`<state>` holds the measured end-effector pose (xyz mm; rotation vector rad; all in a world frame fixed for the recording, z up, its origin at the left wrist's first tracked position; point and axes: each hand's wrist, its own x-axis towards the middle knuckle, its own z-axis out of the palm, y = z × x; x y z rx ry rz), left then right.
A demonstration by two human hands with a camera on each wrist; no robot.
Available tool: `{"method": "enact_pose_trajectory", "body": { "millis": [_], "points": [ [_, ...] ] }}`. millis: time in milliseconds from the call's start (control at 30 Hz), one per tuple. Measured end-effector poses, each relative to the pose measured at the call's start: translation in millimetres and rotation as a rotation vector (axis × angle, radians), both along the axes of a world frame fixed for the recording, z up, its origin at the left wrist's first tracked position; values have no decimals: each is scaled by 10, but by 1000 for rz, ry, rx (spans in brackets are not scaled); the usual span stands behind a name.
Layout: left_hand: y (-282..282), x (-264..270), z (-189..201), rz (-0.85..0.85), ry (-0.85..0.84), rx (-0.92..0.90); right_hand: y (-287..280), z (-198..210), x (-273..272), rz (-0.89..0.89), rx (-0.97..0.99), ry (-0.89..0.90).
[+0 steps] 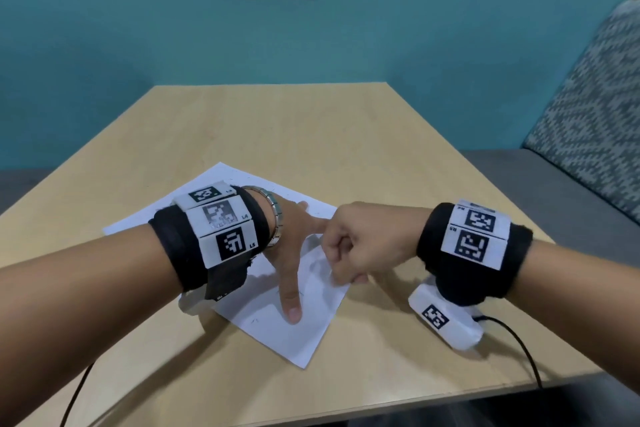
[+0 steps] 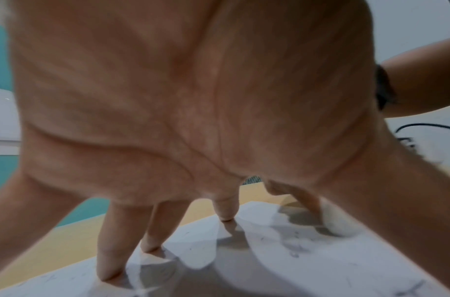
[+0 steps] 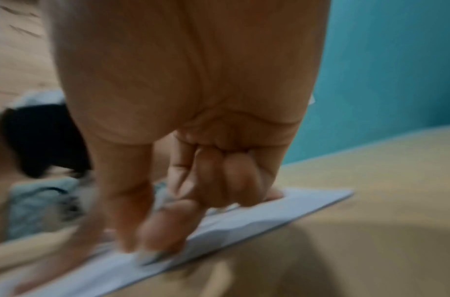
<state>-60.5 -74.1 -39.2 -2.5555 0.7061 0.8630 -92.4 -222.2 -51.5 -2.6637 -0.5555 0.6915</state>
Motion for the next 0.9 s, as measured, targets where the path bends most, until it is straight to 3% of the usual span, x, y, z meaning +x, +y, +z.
{"method": "enact_pose_trajectory", "body": {
  "millis": [133, 267, 433, 567, 700, 833, 900],
  "points": [
    [-23, -8, 5, 7, -17, 38, -176, 47, 232, -147, -19, -145],
    [-28, -11, 24, 11, 6, 27, -30, 10, 2, -3, -10, 2],
    [-40, -6, 4, 17, -10, 43, -186, 50, 236, -149, 7, -90],
    [-24, 6, -1, 15, -5, 18, -115, 13, 129, -61, 19, 33],
    [-21, 10, -15, 17, -20, 44, -187, 60, 270, -137, 4, -51],
    [-20, 27, -20, 8, -18, 30, -108, 42, 198, -34, -32, 22],
    [-29, 18, -18, 7, -20, 40, -186, 80, 280, -105, -55, -37]
  ]
}}
